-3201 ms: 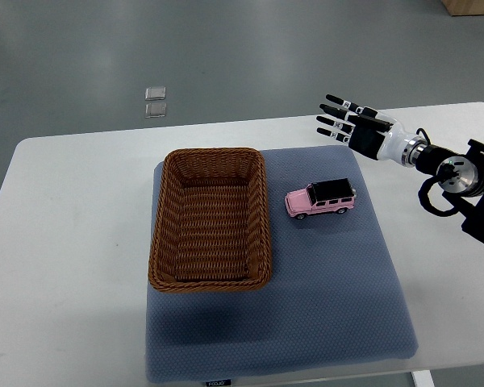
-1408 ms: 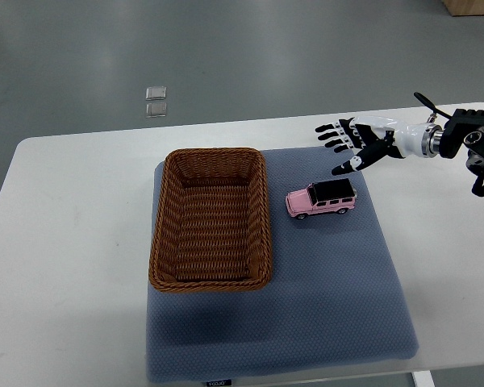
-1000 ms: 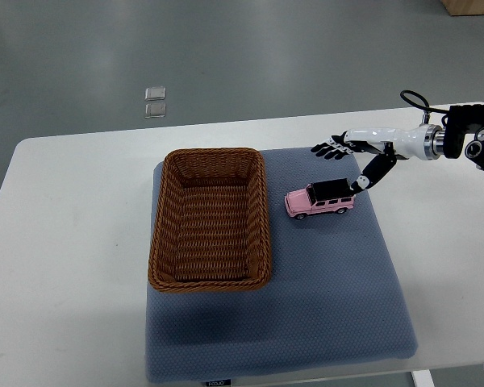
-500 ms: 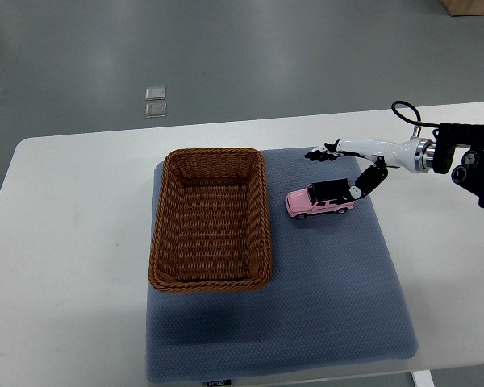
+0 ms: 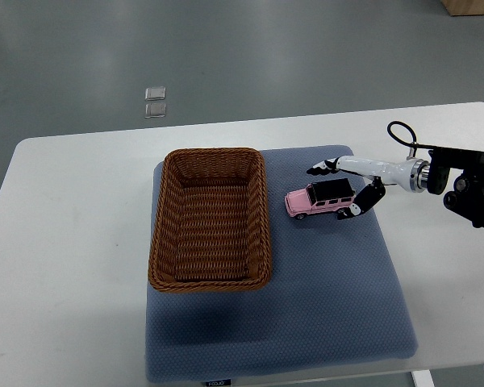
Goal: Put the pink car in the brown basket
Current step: 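Reach the right hand down over the pink toy car's roof, then close the right hand fingers around the pink toy car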
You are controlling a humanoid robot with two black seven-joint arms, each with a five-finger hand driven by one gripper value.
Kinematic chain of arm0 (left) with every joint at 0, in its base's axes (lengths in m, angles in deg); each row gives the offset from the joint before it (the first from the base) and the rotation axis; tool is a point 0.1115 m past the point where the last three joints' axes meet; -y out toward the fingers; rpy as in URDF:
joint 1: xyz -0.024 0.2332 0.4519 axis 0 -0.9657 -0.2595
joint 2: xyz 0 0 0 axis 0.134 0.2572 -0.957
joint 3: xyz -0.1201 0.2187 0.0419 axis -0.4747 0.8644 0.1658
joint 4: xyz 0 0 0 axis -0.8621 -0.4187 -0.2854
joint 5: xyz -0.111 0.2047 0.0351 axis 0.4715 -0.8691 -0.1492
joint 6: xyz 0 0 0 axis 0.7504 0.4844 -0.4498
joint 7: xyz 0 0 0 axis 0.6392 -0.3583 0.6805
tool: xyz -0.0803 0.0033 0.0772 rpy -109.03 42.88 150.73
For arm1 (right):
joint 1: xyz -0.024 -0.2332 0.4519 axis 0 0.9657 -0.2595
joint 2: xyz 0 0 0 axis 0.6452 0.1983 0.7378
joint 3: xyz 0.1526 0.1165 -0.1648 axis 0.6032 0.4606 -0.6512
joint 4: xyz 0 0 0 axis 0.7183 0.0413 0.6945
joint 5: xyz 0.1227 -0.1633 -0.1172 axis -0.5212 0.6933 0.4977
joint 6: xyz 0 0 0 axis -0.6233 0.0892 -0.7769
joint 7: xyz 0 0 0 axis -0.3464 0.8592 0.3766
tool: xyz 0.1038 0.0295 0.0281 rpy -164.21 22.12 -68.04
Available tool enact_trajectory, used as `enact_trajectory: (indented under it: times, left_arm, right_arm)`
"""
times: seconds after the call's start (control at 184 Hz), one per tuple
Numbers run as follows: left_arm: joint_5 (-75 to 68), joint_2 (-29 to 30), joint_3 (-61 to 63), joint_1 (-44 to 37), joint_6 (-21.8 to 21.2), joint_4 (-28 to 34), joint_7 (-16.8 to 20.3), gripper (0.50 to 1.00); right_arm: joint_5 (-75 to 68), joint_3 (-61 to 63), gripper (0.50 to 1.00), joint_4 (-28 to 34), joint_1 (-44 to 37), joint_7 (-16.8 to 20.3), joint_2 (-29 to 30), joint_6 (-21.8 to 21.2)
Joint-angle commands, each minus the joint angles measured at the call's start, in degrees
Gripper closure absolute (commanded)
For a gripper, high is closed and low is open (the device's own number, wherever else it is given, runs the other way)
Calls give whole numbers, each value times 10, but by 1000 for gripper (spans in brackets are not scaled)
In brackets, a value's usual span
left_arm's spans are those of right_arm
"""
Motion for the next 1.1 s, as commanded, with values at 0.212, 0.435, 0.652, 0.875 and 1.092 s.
enact_trajectory:
  times: [0.212, 0.435, 0.652, 0.875, 1.092]
  left_arm:
    - [0, 0, 0, 0, 0, 0, 0, 500]
    - [0, 0, 0, 0, 0, 0, 0, 500]
    - [0, 0, 0, 0, 0, 0, 0, 500]
    - [0, 0, 0, 0, 0, 0, 0, 500]
    - [0, 0, 0, 0, 0, 0, 0, 500]
  right_arm:
    - [-1, -7, 617, -1, -3, 5, 1, 12]
    - [-2, -7, 666, -4, -4, 5, 15, 10]
    - [-1, -8, 701, -4, -6, 6, 26, 5]
    - [-1, -8, 705, -25, -5, 6, 37, 5]
    - [-1, -9, 789, -27, -5, 6, 37, 4]
